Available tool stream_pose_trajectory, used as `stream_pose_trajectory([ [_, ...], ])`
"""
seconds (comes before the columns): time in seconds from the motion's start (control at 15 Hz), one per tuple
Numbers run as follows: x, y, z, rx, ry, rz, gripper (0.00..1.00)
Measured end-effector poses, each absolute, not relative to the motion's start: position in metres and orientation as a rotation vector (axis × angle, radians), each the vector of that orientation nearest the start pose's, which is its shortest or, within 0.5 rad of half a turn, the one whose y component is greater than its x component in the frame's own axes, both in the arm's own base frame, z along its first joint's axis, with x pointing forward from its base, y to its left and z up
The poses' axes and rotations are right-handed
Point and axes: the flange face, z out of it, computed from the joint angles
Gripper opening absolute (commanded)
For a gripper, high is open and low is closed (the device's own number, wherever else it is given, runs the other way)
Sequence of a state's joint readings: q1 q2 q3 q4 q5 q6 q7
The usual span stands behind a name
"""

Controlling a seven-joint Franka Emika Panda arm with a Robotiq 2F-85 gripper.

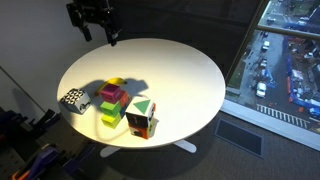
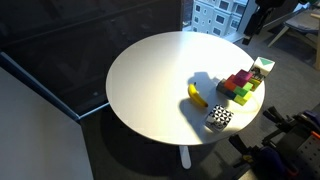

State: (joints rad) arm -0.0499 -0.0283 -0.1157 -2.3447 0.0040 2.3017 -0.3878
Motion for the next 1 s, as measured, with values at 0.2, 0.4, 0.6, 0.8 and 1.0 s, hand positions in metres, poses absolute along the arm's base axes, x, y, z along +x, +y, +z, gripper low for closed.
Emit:
stream_pose_trajectory([
  [0.2, 0.492, -0.081, 0.334, -3.099, -0.350, 0.042, 1.00],
  [0.4, 0.492, -0.080, 0.334, -3.099, -0.351, 0.042, 1.00],
  [0.6, 0.492, -0.080, 0.334, -3.099, -0.351, 0.042, 1.00],
  [0.8, 0.490, -0.080, 0.331, -3.098, -0.351, 0.051, 1.00],
  [1.0, 0.486, -0.083, 0.325, -3.095, -0.339, 0.072, 1.00],
])
